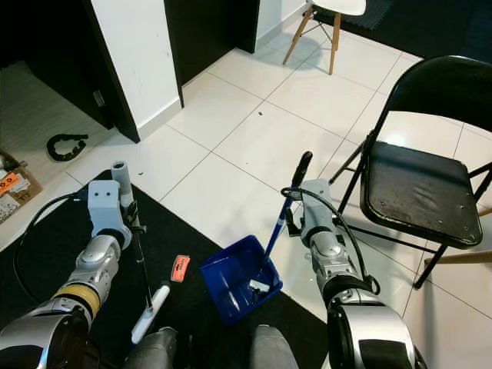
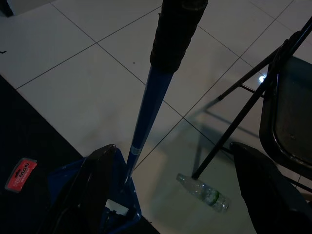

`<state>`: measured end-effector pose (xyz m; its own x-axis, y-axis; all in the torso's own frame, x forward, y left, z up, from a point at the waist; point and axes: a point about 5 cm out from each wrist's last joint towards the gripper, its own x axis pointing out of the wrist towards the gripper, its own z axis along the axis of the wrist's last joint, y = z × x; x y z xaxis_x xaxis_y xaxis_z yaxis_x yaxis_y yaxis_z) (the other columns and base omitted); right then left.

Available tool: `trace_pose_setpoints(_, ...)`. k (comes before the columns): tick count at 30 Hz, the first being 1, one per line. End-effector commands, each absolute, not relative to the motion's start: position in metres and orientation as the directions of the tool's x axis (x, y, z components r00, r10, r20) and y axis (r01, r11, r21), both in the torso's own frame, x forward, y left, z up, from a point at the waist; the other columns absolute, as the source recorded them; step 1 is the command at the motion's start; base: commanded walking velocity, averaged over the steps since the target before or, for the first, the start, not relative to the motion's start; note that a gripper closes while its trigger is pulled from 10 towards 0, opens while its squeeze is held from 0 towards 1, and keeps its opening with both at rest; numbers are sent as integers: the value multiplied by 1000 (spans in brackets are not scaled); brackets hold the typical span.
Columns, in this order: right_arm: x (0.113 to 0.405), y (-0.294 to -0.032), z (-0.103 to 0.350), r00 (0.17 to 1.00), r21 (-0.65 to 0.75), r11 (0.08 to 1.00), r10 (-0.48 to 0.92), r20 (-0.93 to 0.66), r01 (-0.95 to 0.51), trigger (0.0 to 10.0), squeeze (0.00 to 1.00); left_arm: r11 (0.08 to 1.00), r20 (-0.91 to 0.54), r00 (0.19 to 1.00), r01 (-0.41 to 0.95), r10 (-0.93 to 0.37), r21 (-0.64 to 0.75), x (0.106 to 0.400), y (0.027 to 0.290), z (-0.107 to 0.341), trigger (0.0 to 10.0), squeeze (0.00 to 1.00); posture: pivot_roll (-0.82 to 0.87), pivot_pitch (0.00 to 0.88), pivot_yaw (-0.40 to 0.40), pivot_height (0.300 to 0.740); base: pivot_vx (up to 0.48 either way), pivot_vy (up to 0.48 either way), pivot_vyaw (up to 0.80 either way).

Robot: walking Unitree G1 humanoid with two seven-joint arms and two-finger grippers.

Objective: Sweep floor

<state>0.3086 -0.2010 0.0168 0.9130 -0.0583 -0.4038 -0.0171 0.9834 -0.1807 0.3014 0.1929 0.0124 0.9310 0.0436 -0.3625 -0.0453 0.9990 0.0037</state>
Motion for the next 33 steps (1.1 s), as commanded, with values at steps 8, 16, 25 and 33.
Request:
trace_pose_setpoints(8,306,-199,14,909,-201,979,-66,-411,-19,10000,0,999,-471,881,-48,33,-18,284,188,-10,10000,0,-58,59,-23,740,0,0,0)
trace_pose_setpoints(16,307,-200,14,909,-197,980,-65,-411,-19,10000,0,999,-465,885,-48,34,-18,285,187,-9,10000,0,-54,59,-31,740,0,0,0)
trace_pose_setpoints(25,307,-201,15,910,-197,980,-66,-410,-18,10000,0,999,-462,886,-48,32,-23,285,186,-9,10000,0,-54,65,-34,740,0,0,0)
trace_pose_setpoints(33,307,-201,15,910,-200,980,-68,-410,-17,10000,0,999,-463,886,-48,32,-24,285,185,-9,10000,0,-54,68,-36,740,0,0,0)
